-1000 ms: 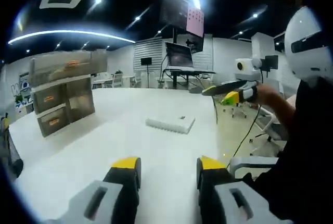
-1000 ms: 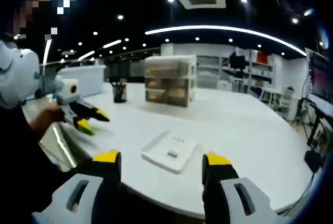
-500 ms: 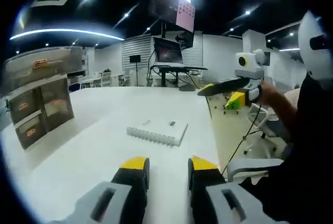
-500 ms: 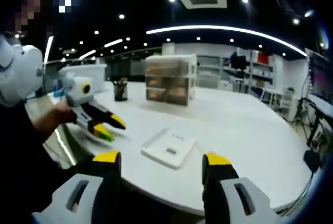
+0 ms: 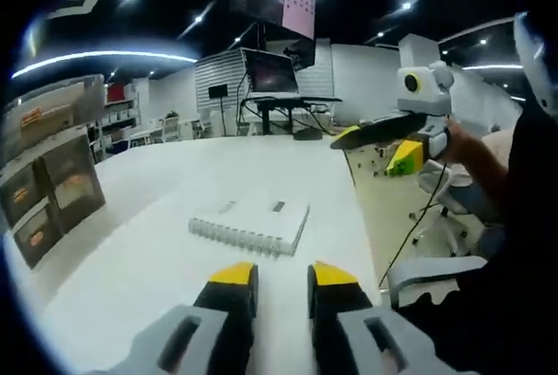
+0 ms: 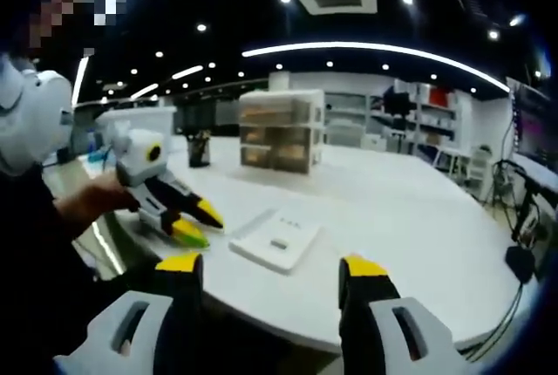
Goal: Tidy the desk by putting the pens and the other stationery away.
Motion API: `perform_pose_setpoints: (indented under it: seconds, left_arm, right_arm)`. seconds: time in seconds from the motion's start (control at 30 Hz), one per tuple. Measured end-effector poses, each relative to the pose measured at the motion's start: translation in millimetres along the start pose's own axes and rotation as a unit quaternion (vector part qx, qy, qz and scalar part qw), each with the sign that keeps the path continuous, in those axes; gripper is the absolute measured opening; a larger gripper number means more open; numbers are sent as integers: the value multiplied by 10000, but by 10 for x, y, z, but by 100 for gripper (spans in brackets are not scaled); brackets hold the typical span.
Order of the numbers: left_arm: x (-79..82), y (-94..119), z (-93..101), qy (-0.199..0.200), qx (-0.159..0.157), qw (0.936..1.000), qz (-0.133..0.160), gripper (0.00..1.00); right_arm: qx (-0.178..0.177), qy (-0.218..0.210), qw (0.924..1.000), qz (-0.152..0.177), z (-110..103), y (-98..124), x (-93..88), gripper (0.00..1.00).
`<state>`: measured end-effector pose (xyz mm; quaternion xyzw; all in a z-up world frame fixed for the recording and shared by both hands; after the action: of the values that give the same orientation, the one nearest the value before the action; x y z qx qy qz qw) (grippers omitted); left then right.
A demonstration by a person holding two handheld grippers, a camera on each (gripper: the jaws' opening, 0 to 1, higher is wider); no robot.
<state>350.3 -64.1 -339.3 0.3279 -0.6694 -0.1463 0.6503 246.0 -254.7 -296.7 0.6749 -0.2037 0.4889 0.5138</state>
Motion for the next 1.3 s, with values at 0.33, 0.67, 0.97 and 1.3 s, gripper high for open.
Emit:
perform_pose_setpoints:
  seconds: [0.33,0.67,0.97,1.3]
  left_arm:
    - [80,-91,25,116,6,9998,187,14]
    - [86,-139,31,188,91,9995,257,10]
    - [72,-133,25,170,222,9994,215,8]
    - [83,-141,35,209,322,9991,197,7]
  right_arm:
    - [-22,-67,10000,69,53,33,-21,59]
    - [1,-87,9999,72,53,25,-34,59]
    - [8,-101,9999,77,61,23,-41,59]
    - [21,-120,9999,75,58,12,-49,59]
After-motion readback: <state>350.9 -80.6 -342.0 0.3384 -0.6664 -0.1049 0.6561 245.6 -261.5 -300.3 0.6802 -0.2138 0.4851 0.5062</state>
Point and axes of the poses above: the point that each gripper's makers call its tool centre point, and the gripper's own axes: y roughly backward along the fingers, z roughly to its right, x roughly out of its top, the point moved 7 cm from there along y, roughly backward along the fingers, and after that the axes turned 14 degrees about -z, right-handed, at the moved point
